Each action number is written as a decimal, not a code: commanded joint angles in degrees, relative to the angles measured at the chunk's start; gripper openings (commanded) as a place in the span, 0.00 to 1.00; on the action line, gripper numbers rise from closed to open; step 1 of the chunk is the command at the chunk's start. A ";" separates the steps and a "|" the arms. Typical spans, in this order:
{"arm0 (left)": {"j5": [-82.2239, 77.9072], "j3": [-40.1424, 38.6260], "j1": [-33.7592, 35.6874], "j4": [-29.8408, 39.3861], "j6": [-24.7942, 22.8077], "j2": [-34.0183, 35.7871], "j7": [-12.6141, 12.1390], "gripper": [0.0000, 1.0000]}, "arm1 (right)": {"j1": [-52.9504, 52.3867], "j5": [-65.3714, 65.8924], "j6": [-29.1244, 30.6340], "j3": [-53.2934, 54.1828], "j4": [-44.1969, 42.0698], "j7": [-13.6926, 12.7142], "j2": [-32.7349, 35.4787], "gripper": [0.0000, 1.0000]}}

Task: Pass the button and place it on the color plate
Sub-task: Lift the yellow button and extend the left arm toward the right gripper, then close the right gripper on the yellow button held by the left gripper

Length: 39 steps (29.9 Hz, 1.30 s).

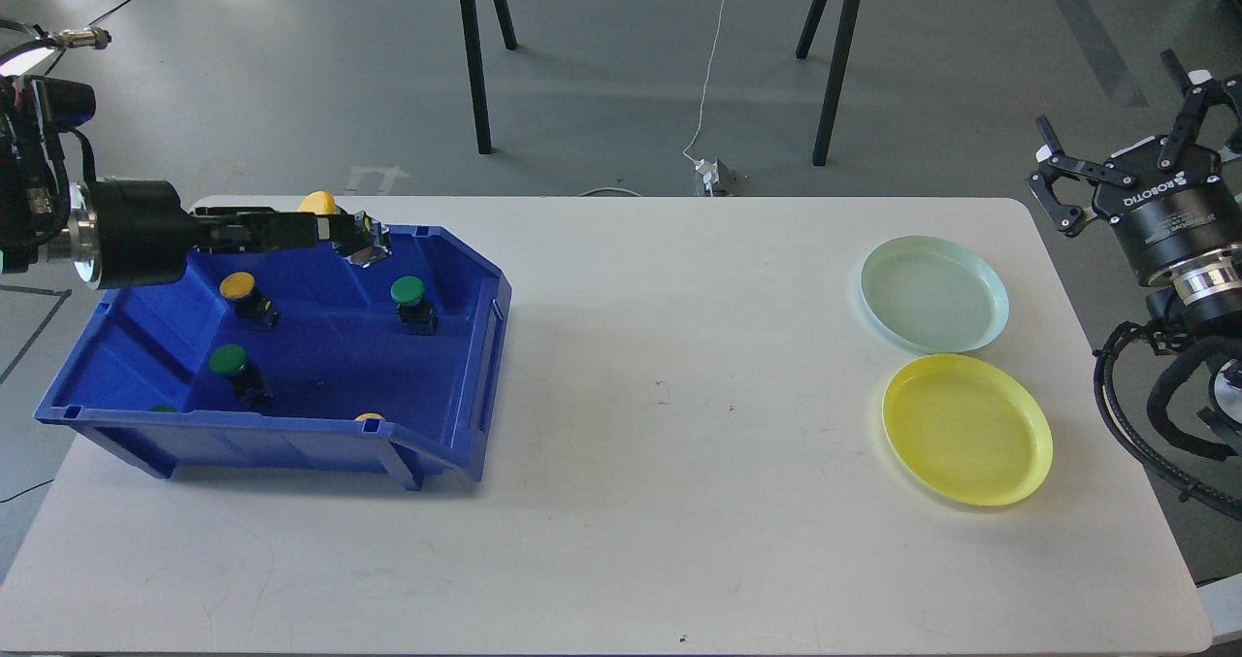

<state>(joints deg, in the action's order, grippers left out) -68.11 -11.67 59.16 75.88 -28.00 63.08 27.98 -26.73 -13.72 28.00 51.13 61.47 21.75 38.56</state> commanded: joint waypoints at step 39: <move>28.30 -2.65 -6.42 -3.11 1.64 -31.00 0.02 0.14 | -12.20 15.12 -0.76 -27.22 19.04 -1.00 -6.83 1.00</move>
<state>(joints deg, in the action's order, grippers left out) -39.82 -14.32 52.74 72.80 -26.44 32.08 28.00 -38.38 1.38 26.33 23.83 80.11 20.69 31.57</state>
